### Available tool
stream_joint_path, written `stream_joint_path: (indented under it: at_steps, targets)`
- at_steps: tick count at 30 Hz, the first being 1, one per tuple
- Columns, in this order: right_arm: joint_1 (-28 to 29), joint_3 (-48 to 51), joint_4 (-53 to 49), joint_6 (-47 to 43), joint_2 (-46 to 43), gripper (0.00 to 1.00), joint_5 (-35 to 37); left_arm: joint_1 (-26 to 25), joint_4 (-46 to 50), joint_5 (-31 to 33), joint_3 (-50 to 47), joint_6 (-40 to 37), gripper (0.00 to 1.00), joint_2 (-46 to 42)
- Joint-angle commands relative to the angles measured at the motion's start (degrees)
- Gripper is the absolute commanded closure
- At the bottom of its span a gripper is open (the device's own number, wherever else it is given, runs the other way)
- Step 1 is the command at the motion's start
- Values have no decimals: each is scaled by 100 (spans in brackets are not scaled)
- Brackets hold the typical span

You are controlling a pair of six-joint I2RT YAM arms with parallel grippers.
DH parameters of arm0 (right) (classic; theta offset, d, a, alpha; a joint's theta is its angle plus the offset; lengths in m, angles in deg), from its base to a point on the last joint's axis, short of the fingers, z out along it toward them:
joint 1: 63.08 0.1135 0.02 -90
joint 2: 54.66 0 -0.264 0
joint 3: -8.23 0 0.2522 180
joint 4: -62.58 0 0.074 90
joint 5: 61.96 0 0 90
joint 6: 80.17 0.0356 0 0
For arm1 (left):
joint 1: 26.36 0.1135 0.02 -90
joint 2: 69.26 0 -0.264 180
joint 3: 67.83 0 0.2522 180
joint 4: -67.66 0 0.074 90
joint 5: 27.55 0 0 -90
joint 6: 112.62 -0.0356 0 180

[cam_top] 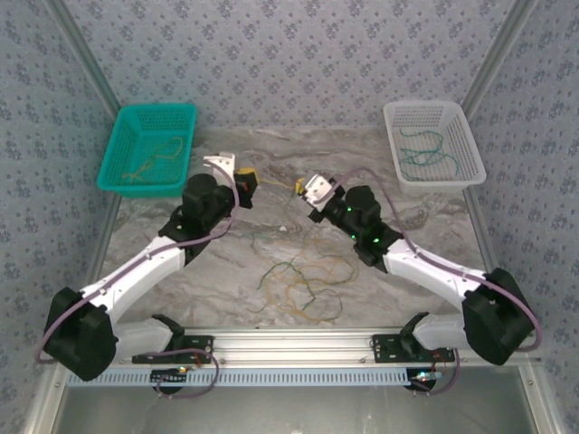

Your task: Untangle the cables

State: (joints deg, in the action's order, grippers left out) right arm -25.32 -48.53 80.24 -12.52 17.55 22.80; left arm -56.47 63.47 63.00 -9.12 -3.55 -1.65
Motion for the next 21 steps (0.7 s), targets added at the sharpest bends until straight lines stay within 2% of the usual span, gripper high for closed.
stream_joint_path:
  at_steps: [1, 3, 8, 15, 18, 21]
  targets:
    - [-352, 120, -391, 983, -323, 100, -349, 369, -58, 566, -289, 55, 100, -354]
    - [-625, 225, -441, 1268, -475, 100, -594, 471, -51, 814, -483, 36, 100, -512]
    - [-1027, 406, -557, 1709, -825, 100, -601, 685, 85, 1132, -718, 44, 100, -757]
    - [-1590, 582, -854, 2083, -1411, 100, -182, 959, 295, 1633, -986, 137, 100, -1157]
    - [-1687, 683, -1019, 1944, -1652, 100, 219, 1120, 369, 1759, -1084, 223, 100, -1330]
    - [-1887, 683, -1296, 1822, -1785, 100, 330, 1298, 445, 1755, -1133, 298, 100, -1472]
